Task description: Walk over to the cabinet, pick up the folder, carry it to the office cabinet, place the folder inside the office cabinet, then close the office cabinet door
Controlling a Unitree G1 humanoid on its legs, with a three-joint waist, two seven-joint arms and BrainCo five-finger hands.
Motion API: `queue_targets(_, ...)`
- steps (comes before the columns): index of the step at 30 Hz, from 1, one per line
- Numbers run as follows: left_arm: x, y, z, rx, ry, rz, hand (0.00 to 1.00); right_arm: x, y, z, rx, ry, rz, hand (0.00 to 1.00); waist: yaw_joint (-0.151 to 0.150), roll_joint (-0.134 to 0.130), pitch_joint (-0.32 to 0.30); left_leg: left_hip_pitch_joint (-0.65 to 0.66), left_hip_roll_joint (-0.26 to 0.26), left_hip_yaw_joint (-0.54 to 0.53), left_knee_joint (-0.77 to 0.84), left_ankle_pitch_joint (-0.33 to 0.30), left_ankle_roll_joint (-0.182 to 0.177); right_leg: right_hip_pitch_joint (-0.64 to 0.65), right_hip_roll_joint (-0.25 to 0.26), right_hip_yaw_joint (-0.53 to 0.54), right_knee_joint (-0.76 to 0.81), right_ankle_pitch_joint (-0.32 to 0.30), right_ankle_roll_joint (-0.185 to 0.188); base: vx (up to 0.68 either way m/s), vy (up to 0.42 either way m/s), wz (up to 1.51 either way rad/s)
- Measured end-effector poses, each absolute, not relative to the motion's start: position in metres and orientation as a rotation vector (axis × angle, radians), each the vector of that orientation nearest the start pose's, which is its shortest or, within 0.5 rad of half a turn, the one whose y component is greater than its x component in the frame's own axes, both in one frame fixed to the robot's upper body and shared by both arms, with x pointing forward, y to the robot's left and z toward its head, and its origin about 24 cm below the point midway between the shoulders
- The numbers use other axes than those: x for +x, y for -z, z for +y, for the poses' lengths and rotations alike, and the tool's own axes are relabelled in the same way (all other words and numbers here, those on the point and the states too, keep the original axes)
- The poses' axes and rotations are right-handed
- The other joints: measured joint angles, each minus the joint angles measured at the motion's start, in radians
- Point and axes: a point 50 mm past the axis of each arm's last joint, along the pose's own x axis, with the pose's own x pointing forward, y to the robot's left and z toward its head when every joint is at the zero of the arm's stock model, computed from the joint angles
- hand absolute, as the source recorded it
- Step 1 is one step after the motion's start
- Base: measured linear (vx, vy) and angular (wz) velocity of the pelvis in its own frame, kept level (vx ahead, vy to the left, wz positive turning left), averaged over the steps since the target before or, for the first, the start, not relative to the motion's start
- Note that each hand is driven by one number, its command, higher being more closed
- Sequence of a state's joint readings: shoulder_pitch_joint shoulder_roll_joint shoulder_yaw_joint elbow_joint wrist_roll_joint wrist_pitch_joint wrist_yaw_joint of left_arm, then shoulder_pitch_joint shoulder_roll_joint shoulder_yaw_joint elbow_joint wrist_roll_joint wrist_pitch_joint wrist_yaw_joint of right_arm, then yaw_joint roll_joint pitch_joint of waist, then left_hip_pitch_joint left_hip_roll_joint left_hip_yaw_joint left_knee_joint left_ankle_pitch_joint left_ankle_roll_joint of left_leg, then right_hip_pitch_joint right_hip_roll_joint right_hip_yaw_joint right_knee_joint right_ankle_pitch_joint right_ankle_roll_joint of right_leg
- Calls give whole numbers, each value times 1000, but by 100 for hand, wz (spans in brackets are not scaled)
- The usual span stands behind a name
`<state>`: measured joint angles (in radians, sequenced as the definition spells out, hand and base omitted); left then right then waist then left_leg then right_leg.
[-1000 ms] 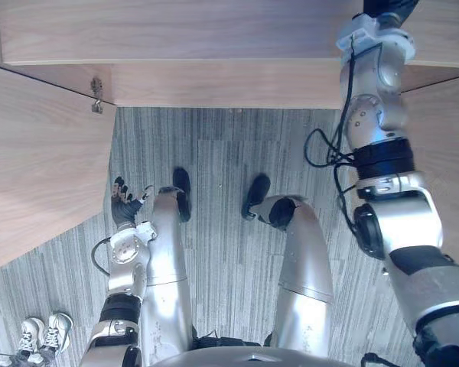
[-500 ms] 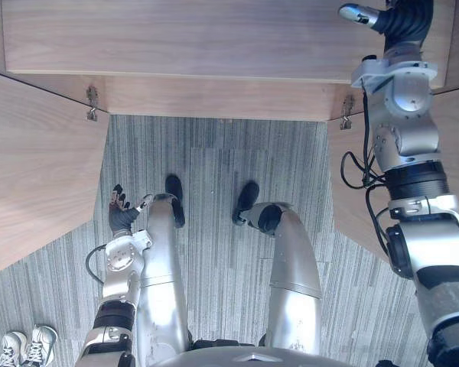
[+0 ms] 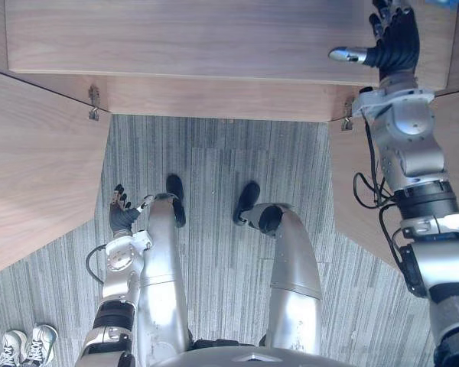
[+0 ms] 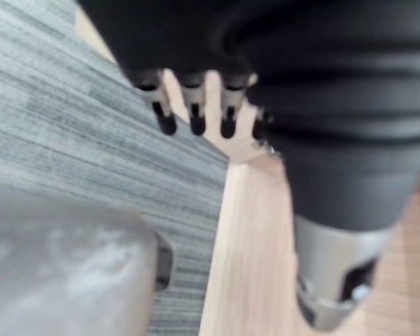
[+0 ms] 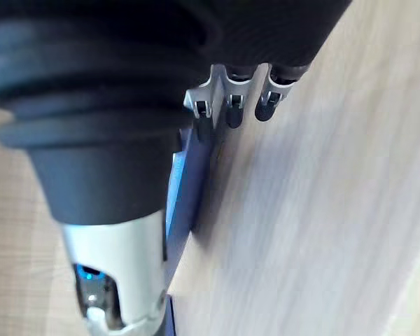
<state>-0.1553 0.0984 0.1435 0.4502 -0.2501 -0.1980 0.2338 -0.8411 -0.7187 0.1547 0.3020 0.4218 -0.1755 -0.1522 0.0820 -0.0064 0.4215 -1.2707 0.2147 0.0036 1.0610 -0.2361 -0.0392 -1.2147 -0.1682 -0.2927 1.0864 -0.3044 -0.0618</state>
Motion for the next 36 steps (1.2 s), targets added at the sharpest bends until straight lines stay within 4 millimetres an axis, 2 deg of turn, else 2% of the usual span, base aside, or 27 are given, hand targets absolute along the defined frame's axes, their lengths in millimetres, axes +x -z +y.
queue_targets(12,267,4,214,-129,-416,120,0,301,-259,-222,-429,121,-795,0,-1,0,0,33,1,18,-25,-4,7,28,-1,4,-24,5,9,-24,5,0)
queue_targets(14,265,6,215,-130,-419,125,0,296,-255,-220,-406,121,-805,0,-2,0,0,34,2,19,-26,-1,4,28,-1,4,-25,4,9,0,0,0)
queue_targets(15,265,6,215,-131,-420,127,0,295,-254,-217,-404,120,-809,100,-4,-1,0,34,2,19,-26,-1,4,28,0,4,-25,4,9,0,0,0)
queue_targets(21,266,5,211,-109,-414,120,0,287,-248,-201,-475,143,-858,100,-5,-1,0,34,3,20,-24,-3,6,28,0,6,-23,4,9,-5,0,0)
queue_targets(24,265,5,212,-118,-425,121,0,288,-245,-193,-563,144,-869,100,-2,-2,1,34,4,20,-14,-5,5,28,-1,9,-14,1,9,-41,3,-1)
queue_targets(28,264,5,215,-120,-437,119,0,291,-245,-176,-577,163,-909,100,-3,-5,3,33,6,19,14,-23,5,24,-2,16,16,-9,10,-61,2,-2)
queue_targets(30,265,4,216,-122,-443,113,0,299,-249,-165,-586,184,-932,100,0,-5,3,25,8,20,36,-33,2,11,-3,25,40,-16,9,-71,0,-4)
queue_targets(36,269,-8,216,-126,-453,53,0,318,-265,-152,-635,265,-947,100,5,-5,3,-34,12,15,83,-33,1,-50,-8,30,88,-23,2,-54,3,-2)
